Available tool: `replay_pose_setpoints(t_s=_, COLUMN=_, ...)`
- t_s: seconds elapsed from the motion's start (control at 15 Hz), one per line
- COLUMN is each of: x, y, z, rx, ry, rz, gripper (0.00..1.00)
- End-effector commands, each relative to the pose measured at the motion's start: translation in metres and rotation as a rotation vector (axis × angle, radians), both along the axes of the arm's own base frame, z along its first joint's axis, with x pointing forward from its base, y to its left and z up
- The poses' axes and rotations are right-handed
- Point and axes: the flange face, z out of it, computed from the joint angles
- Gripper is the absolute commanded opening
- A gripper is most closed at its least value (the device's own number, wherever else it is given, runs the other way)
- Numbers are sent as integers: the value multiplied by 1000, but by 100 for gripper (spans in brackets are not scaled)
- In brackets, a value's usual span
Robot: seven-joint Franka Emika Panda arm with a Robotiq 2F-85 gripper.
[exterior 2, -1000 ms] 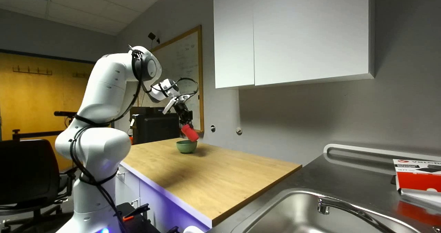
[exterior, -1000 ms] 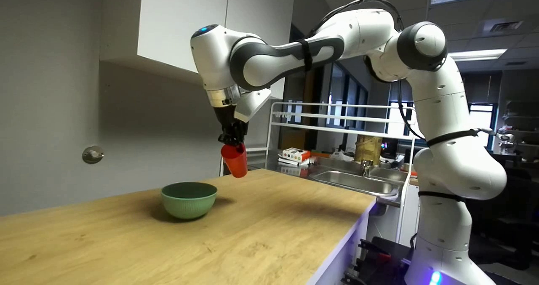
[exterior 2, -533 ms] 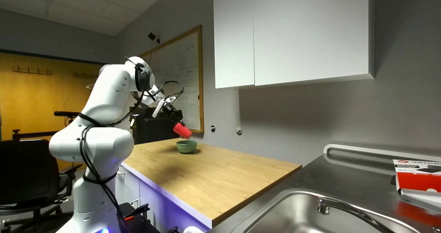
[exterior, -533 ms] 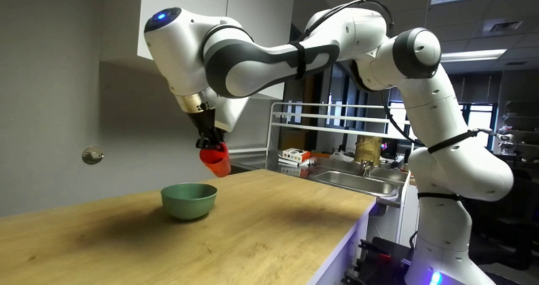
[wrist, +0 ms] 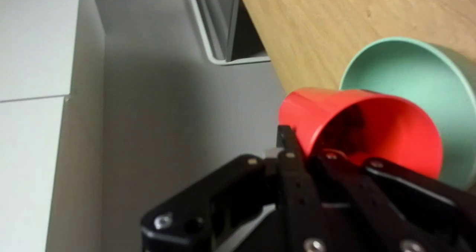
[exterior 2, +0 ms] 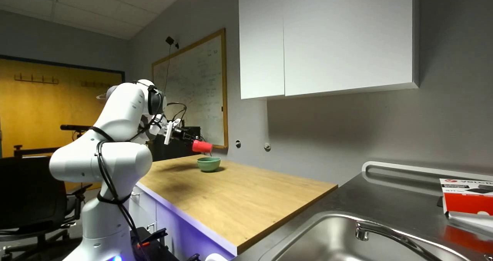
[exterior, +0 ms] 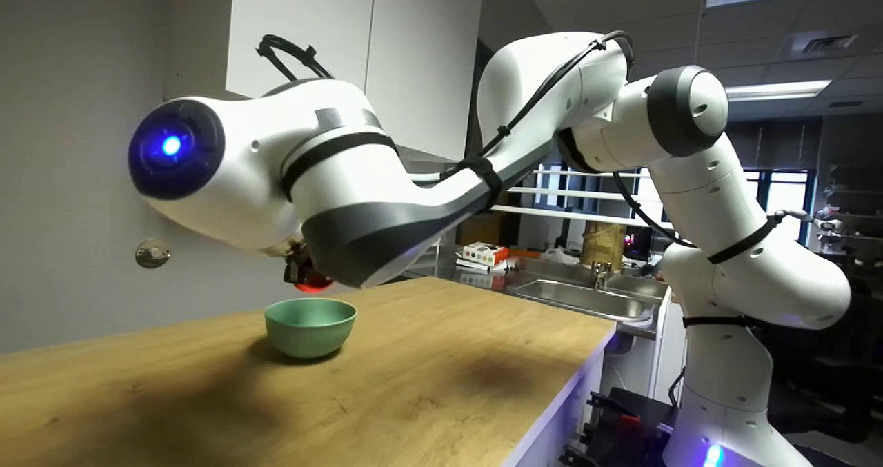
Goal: Pour the contents of the cup into the bowl
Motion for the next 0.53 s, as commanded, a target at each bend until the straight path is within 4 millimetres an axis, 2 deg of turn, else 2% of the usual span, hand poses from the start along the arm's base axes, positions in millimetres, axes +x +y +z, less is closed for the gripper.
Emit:
replay_pose_setpoints(t_s=0.0, x=11, y=10, z=4, rx=-128, ry=-105, rz=69, gripper=2)
replay_pose_setpoints(t_s=0.2, x=25, y=4, z=8, rx=-180, ry=-188, rz=92, gripper=2)
replay_pose_setpoints(t_s=0.47, x=44, y=-20, z=12, rx=-225, ry=-247, rz=77, gripper=2)
